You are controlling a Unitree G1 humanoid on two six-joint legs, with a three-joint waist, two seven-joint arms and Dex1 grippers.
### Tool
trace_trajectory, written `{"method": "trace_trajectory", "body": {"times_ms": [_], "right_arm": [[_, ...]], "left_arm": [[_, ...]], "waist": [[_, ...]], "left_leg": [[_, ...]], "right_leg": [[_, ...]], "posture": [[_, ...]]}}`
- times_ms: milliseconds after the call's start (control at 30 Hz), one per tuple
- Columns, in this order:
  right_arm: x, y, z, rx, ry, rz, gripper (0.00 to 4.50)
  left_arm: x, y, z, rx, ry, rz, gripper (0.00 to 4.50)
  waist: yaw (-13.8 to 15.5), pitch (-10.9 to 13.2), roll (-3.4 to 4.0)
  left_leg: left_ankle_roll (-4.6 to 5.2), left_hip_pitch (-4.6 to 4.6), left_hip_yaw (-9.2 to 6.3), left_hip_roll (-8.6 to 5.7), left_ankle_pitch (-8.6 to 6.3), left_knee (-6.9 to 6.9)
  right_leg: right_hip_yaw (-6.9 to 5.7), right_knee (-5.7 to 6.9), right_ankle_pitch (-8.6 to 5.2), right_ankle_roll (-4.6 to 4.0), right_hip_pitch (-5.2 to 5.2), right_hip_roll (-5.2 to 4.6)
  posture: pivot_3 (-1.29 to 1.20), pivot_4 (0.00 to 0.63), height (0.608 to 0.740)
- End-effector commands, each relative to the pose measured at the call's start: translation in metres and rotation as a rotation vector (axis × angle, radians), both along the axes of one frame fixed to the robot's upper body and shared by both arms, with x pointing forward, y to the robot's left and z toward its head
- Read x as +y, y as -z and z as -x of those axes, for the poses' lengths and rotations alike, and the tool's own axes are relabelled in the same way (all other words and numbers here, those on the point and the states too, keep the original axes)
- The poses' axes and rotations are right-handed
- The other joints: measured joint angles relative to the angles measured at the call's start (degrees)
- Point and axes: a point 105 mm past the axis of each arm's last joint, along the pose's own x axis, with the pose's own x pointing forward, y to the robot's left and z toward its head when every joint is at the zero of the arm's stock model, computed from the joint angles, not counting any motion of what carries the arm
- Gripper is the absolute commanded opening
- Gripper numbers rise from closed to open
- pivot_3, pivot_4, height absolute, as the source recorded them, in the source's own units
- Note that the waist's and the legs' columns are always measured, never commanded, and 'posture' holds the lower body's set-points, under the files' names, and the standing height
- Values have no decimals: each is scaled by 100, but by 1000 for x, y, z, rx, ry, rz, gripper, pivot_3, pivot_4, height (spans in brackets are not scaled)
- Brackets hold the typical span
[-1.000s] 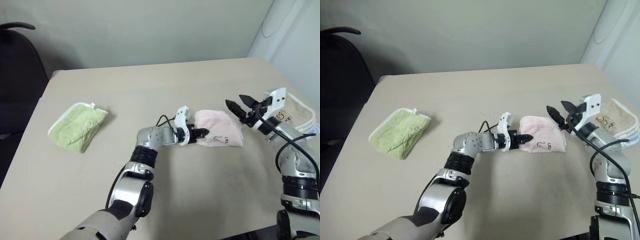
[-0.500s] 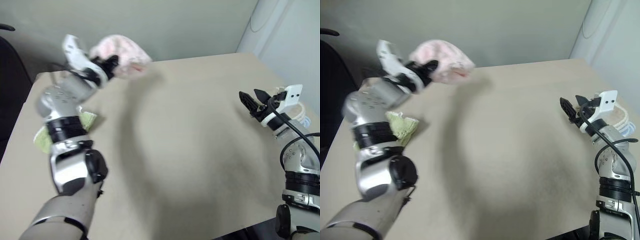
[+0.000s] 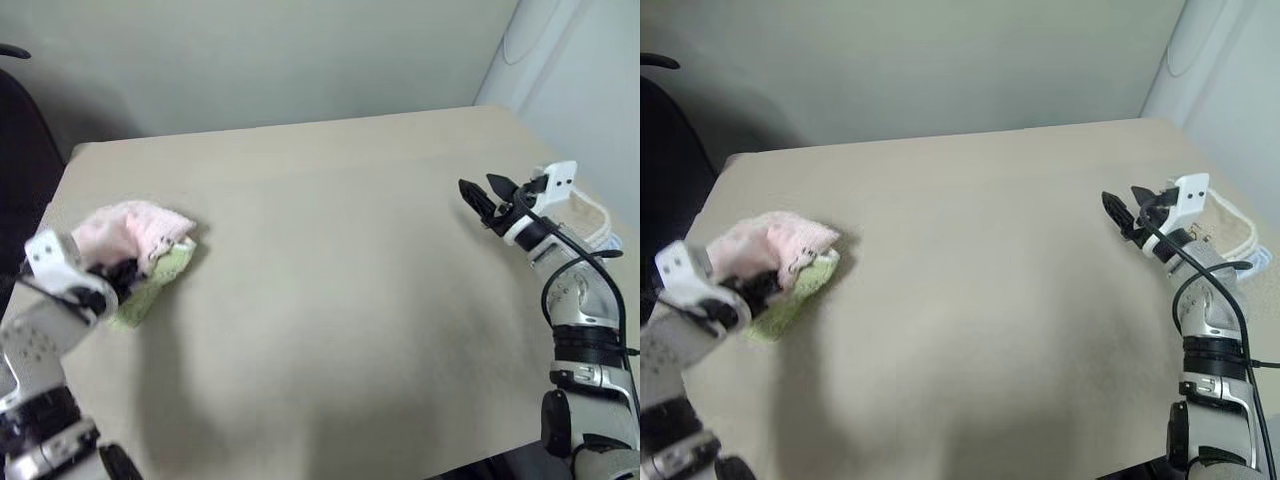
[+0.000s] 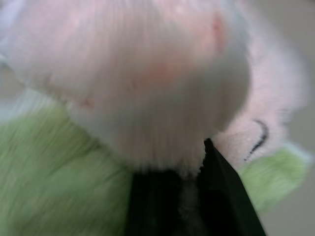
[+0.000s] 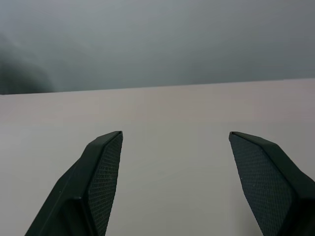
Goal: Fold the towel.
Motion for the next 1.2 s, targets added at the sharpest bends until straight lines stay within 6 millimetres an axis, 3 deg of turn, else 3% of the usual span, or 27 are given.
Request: {"method": "trace_trajectory", "body": {"times_ms": [33, 267, 367, 533, 633, 733, 867, 967, 1067, 1133, 1200], "right_arm": [[6, -15, -1, -63, -27, 17, 3641], [17, -5, 0, -44, -59, 5, 3641], [19, -2, 2, -39, -61, -4, 3641], [21, 3, 4, -31, -60, -16, 3641], [22, 4, 5, -30, -59, -22, 3641], [23, 4, 6, -31, -58, -26, 3641], [22, 3, 8, -37, -53, -31, 3641], [20, 3, 7, -39, -46, -31, 3641], [24, 2, 9, -31, -80, -3, 3641], [29, 7, 11, -17, -108, 50, 3641], [32, 15, 14, 6, -137, 95, 3641]], "left_arm": [[6, 11, 9, -35, -37, 43, 2133], [22, -16, 18, -257, -114, 59, 4465], [33, -32, 20, -329, -172, 56, 4465], [56, -76, 23, -485, -274, 19, 4465], [61, -121, 25, -608, -276, -61, 4465], [50, -160, 27, -710, -181, -145, 4465], [5, -181, 21, -699, 130, -310, 4465], [-46, -174, 15, -664, 385, -392, 4465], [-113, -136, 4, -521, 662, -545, 4465], [-148, -103, 3, -444, 825, -663, 4465], [-176, -76, 2, -425, 919, -639, 4465]], "waist": [[1, 0, 1], [-43, 0, 0], [-53, 0, 0], [-54, 1, -6], [-54, 2, -10], [-61, 1, -13], [-61, 1, -12], [-53, 1, -12], [-47, 1, -11], [-56, 2, -10], [-64, 2, -10]], "left_leg": [[15, 14, 0, 5, -5, -9], [21, 40, 1, 18, -7, -26], [-4, 40, 1, 26, -3, -28], [-12, 34, -2, 30, -3, -29], [-8, 33, -5, 29, -5, -25], [-5, 33, -5, 28, -7, -23], [-12, 30, -7, 29, -10, -26], [-14, 28, -10, 29, -14, -26], [-2, 28, -12, 29, -21, -25], [5, 28, -12, 28, -25, -24], [14, 27, -10, 28, -34, -25]], "right_leg": [[-1, 3, 2, -12, 7, 3], [-2, 7, 4, -34, 17, 15], [-3, 5, 3, -34, 16, 24], [-7, 1, 3, -35, 15, 27], [-8, 1, 4, -34, 16, 27], [-7, 0, 5, -34, 16, 28], [-10, -3, 4, -35, 13, 28], [-11, -3, 2, -38, 12, 28], [-12, 0, 1, -40, 11, 27], [-11, -1, 1, -41, 10, 26], [-11, 1, -2, -45, 6, 26]], "posture": [[0, 150, 740], [0, 150, 740], [0, 150, 740], [0, 150, 740], [0, 150, 740], [0, 150, 740], [0, 150, 740], [0, 150, 740], [0, 150, 740], [0, 150, 740], [0, 150, 740]]}}
